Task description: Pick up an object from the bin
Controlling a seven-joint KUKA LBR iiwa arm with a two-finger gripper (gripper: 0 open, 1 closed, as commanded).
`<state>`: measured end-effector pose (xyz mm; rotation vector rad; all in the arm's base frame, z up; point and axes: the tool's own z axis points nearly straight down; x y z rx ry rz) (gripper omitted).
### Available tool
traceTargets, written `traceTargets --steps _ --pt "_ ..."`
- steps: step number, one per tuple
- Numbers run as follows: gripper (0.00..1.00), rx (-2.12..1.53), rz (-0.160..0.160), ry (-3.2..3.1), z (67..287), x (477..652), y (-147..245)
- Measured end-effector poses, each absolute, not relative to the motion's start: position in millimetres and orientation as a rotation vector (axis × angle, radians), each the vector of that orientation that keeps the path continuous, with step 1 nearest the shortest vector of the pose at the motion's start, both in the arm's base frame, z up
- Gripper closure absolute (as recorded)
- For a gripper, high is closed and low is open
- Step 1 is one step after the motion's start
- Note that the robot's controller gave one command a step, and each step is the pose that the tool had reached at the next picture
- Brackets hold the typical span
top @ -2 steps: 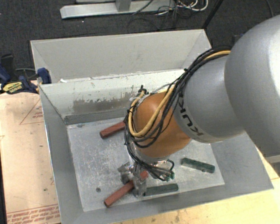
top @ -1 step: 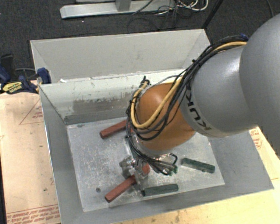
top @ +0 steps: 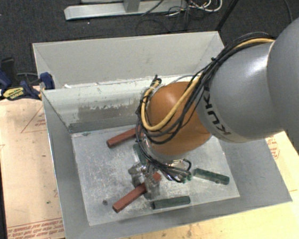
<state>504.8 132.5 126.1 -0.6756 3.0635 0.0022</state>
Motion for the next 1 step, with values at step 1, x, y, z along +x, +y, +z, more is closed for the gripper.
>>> traceTargets --steps 1 --pt "1.00 -0.673 0.002 3.066 131.0 505.5 133.1"
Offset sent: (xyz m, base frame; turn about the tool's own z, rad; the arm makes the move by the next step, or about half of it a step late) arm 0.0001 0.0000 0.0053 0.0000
